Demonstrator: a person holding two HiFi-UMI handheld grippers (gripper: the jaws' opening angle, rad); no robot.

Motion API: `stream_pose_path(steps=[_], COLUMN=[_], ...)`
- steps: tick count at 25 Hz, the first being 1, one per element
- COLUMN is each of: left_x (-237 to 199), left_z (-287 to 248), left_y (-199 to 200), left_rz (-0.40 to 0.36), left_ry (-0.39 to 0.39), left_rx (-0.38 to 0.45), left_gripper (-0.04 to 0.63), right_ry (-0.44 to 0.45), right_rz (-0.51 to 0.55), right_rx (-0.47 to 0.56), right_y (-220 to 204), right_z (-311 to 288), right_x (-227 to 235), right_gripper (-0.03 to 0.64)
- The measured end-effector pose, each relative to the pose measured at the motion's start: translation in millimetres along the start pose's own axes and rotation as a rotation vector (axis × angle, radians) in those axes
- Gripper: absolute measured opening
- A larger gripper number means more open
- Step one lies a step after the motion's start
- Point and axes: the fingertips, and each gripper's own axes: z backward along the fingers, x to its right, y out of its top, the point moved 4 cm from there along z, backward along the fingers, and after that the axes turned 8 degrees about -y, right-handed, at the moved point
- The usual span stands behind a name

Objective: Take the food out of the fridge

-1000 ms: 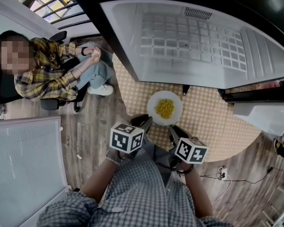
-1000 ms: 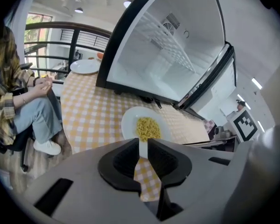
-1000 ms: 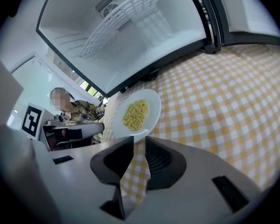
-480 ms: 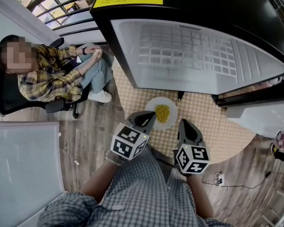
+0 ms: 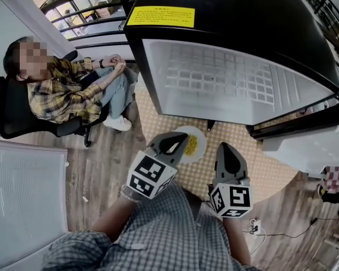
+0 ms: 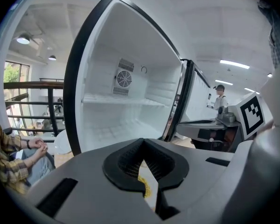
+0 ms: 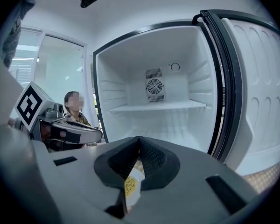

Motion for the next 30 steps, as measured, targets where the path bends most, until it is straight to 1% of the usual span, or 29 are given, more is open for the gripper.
stream_pose_path(steps=[6, 9, 15, 24, 30], left_x=[7.8, 12.0, 11.5, 12.6, 16.3], left_z=[2.1, 3.8, 6.0, 5.0, 1.3], left_y=[20.8, 26.5, 26.7, 22.1, 19.8], left_rz=[-0.076, -0.092, -0.081, -0.033, -0.042], left_ry=[-0.001, -0.008, -0.01, -0.031, -0.049], left_rx=[0.032, 0.045, 0.049, 0.055, 0.041], left_gripper=[0.006, 0.006, 0.006, 0.006, 0.006], right_ry=[0.009, 0.024, 0.057, 0.066, 0.072], right_rz=[0.019, 0.024, 0.026, 0.023, 0.041], right_rx=[0.073, 0.095, 0.09, 0.08, 0.076], right_y=[21.4, 27.5, 28.1, 26.5, 25.2], right_z=[4.7, 5.8, 2.9, 0.9, 0.9], right_x=[1.2, -1.2, -9.6, -12.0, -13.9], right_gripper=[0.009, 0.009, 0.009, 0.009, 0.009])
